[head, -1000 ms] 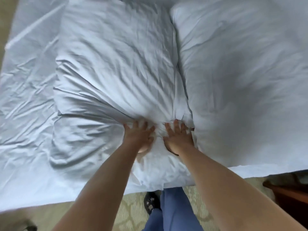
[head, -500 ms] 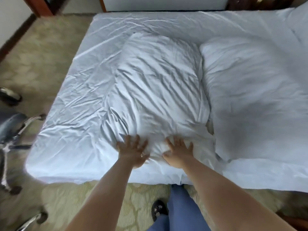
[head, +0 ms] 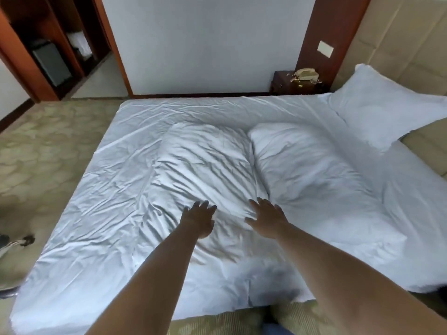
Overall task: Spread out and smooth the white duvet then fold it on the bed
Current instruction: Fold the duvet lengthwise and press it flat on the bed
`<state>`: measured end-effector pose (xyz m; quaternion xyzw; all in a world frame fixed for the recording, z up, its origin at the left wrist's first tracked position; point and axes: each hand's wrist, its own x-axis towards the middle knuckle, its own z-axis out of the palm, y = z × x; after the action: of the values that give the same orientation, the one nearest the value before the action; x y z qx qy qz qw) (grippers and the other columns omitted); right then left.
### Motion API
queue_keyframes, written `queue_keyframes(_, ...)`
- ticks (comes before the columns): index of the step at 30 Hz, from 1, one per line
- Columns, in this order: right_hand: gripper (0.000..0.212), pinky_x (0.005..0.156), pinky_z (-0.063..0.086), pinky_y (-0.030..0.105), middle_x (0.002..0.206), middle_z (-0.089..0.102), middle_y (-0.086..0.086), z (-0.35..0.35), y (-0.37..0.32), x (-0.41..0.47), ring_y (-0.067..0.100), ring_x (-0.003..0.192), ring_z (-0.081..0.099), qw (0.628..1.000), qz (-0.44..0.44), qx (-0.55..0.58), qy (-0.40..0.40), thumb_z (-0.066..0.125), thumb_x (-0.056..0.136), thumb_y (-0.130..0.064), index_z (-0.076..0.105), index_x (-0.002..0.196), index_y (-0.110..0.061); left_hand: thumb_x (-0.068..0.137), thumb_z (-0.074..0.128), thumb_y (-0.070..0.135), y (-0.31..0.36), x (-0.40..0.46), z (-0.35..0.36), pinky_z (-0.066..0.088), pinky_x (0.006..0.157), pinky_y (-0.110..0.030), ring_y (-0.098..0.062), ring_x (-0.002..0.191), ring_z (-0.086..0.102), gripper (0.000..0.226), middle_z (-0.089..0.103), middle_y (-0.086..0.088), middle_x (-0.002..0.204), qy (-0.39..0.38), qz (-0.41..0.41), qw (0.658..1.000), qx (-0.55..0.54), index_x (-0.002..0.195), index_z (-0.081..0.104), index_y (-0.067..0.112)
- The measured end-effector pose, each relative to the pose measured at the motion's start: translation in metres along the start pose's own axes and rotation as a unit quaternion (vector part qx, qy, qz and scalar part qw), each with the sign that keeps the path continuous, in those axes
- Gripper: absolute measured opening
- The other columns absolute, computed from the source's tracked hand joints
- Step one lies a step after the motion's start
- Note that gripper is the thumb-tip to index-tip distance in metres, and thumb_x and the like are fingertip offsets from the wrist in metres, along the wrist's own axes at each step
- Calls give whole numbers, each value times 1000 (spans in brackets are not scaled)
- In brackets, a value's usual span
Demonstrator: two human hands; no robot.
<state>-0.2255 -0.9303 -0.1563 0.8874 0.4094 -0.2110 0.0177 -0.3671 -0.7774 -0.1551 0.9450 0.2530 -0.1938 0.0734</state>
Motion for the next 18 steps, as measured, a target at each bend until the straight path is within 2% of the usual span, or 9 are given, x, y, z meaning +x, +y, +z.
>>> queue_keyframes(4,65,118,10,43,159,13,3,-25,30,-10,19,146,11,999,32,0,30,35,97,-50,13,152,-22,100,35,35,15,6,-30,25,112,-47,-22,144,14,52,16,0,157,53,30,998,33,149,21,24)
queue_keyframes(7,65,118,12,43,159,13,2,-34,53,-13,20,146,12,998,46,0,41,35,97,-50,13,152,-22,100,36,36,28,15,-43,24,113,-47,-23,145,12,53,13,-1,158,72,38,996,39,150,21,25)
queue_keyframes(15,66,118,15,41,160,11,5,-46,137,-8,23,147,12,996,80,17,42,33,98,-52,12,153,-21,99,38,38,89,53,-50,28,110,-45,-22,144,18,53,14,-2,158,87,70,993,40,149,23,24)
queue_keyframes(18,65,118,17,40,160,10,6,-52,187,4,24,147,11,995,91,34,34,32,99,-50,12,152,-21,99,38,39,130,79,-54,25,112,-46,-23,145,15,55,11,-2,159,75,74,994,43,150,21,25)
